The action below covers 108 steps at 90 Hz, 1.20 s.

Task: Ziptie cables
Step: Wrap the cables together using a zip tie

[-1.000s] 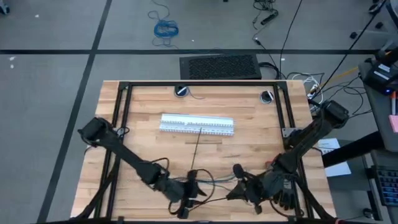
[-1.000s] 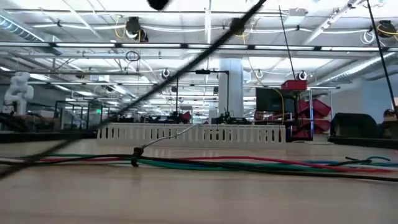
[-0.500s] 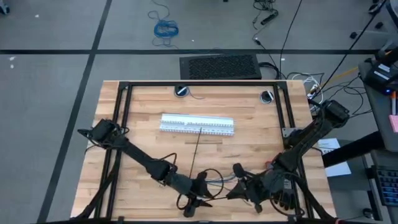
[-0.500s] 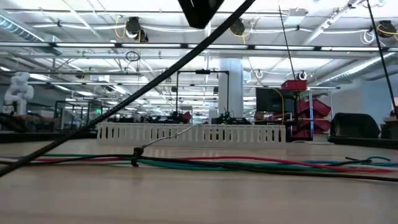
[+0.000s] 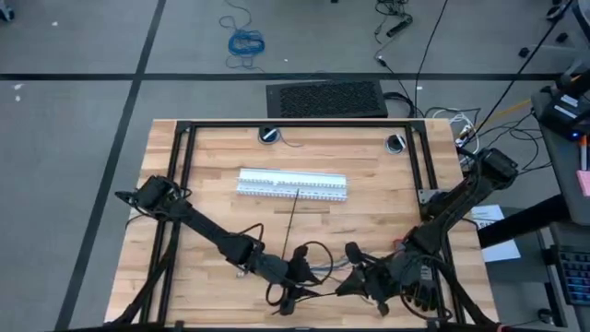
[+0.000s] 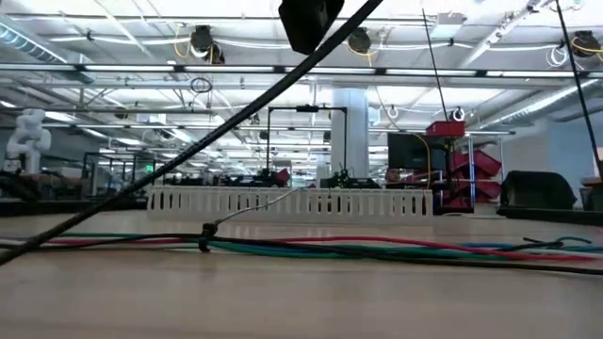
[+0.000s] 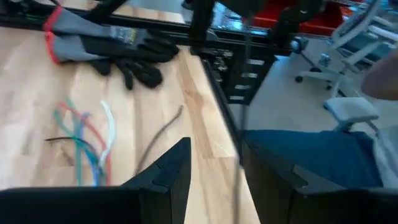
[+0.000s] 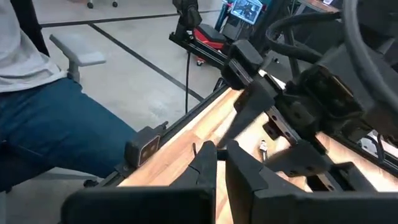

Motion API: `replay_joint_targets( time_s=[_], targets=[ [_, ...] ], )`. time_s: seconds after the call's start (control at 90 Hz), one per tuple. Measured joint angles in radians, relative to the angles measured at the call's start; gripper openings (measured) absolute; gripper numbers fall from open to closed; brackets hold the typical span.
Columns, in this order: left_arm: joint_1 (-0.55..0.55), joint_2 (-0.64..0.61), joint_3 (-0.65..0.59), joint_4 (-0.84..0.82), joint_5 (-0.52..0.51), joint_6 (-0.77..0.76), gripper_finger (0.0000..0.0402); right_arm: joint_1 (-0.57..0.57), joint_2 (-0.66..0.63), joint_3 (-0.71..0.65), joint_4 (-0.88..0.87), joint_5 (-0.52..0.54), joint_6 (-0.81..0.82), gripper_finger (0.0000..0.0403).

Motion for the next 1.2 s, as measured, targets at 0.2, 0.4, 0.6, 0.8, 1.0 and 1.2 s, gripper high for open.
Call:
replay_joint_targets(
  time_s=[0.2, 0.4, 0.6, 0.8, 1.0, 1.2],
  targets=[
    [-0.001, 0.0, 0.0, 0.013, 0.009, -0.006, 0.0141, -0.01, 0.0, 0.0, 0.0, 0.005, 0.002, 0.0003],
    [0.004, 0.0, 0.0, 0.002, 0.009, -0.006, 0.009, -0.009, 0.0, 0.0, 0.0, 0.004, 0.002, 0.0003],
    [0.005, 0.0, 0.0, -0.01, 0.009, 0.02, 0.0007, -0.009, 0.0, 0.0, 0.001, 0.006, 0.002, 0.0002],
    [0.005, 0.0, 0.0, -0.022, -0.054, 0.051, 0.0002, -0.009, 0.001, 0.0, 0.01, 0.134, 0.032, 0.0015],
    [0.006, -0.002, 0.003, -0.138, -0.305, 0.047, 0.0001, 0.04, -0.01, 0.0, 0.188, 0.681, 0.106, 0.0052],
    [0.014, -0.002, 0.002, -0.173, -0.379, 0.031, 0.0001, 0.153, -0.011, 0.001, 0.266, 1.135, 0.121, 0.0077]
  ],
)
